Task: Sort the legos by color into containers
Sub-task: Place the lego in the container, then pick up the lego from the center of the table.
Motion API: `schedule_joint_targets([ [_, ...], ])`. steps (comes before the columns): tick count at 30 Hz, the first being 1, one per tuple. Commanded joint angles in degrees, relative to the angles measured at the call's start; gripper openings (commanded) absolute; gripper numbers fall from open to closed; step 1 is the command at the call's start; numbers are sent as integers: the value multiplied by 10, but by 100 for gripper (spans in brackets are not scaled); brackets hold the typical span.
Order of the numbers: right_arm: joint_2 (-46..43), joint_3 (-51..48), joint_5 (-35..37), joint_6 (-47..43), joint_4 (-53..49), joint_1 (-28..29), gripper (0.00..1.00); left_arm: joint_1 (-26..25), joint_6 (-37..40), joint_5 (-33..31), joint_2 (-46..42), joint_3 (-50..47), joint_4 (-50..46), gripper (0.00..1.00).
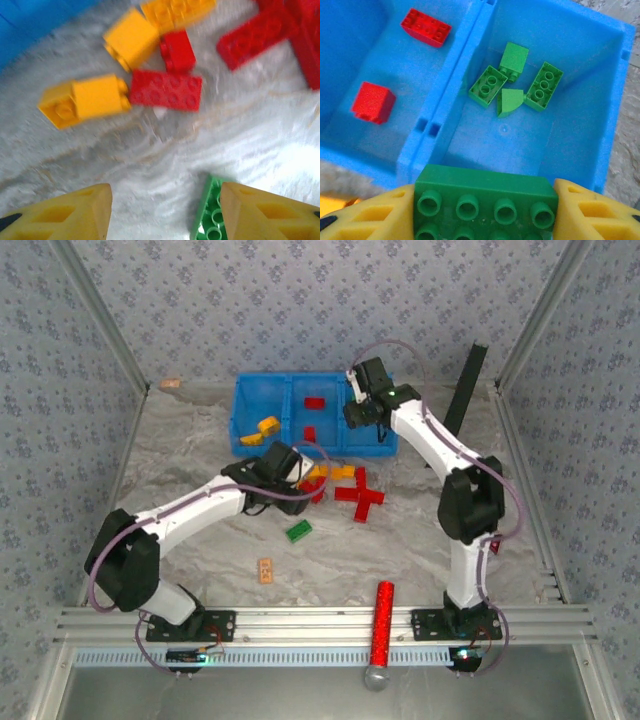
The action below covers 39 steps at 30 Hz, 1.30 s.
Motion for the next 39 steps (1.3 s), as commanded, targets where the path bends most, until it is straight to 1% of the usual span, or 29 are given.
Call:
schedule_joint_targets([
  [1,56,61,13,-24,-15,-12,46,-15,7,30,-26,-33,12,60],
  [4,97,98,9,-24,-19,-25,46,-25,3,55,-39,-58,21,61],
  [9,143,130,-9,-21,-18,-42,46,-42,3,68,-38,-73,26,63],
  [16,195,171,-21,-22,-24,-53,46,-51,-7,66,7,-69,28,63],
  [20,204,174,-21,-26,-24,-56,48,-55,-12,62,36,-57,34,63],
  [24,207,173,-23,-30,-23,-58,54,-58,-12,58,68,-39,31,63],
  [27,206,169,-25,-31,-20,-60,58,-60,-15,47,97,-14,7,62],
  [33,197,161,-42,-35,-18,-60,72,-60,-20,37,126,1,-3,59],
  [36,187,157,-47,-40,-19,-56,75,-61,-24,39,135,4,-10,56],
  [39,174,156,-48,-41,-18,-54,77,-60,-27,40,143,7,-25,55],
])
